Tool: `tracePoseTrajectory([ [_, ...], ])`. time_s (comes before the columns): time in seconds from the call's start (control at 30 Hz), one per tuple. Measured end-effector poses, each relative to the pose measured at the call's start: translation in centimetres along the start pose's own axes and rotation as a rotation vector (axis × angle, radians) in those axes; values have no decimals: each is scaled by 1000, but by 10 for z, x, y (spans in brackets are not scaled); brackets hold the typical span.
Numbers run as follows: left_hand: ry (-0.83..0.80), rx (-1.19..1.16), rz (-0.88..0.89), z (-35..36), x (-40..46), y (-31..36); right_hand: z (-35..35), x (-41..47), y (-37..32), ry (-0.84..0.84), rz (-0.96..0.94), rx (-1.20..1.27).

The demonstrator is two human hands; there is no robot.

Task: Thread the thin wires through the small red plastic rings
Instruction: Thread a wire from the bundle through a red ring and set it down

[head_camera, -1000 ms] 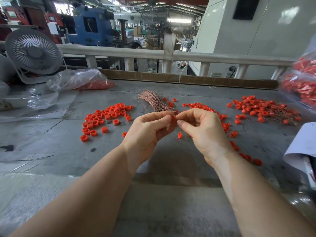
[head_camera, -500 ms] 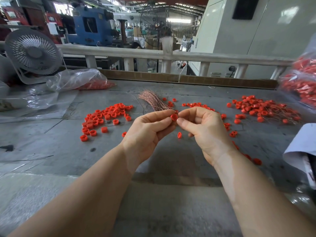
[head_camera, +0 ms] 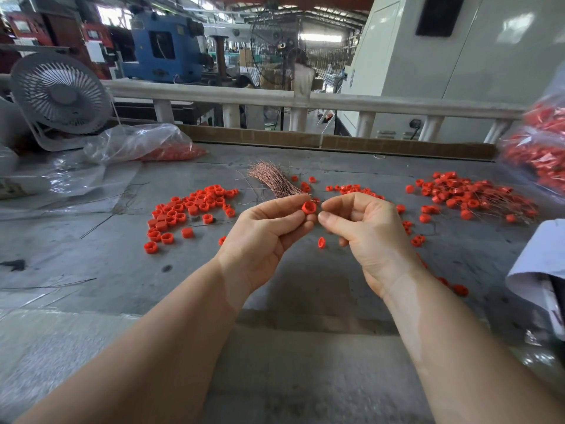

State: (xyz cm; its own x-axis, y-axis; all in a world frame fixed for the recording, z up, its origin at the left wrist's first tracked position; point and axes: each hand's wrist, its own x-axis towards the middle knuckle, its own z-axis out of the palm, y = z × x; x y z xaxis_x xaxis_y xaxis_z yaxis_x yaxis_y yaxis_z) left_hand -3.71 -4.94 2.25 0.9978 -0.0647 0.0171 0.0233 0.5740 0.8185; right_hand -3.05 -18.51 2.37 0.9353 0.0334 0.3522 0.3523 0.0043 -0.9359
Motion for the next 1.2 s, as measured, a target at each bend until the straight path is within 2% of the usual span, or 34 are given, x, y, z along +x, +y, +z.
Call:
tracePoseTrajectory([
  [0.53,-14,62,25,1,-2,1,0,1,-2,17,5,29],
  [1.2,-21,-14,-35,2,-3,2,-1,1,-2,19,-4,13],
])
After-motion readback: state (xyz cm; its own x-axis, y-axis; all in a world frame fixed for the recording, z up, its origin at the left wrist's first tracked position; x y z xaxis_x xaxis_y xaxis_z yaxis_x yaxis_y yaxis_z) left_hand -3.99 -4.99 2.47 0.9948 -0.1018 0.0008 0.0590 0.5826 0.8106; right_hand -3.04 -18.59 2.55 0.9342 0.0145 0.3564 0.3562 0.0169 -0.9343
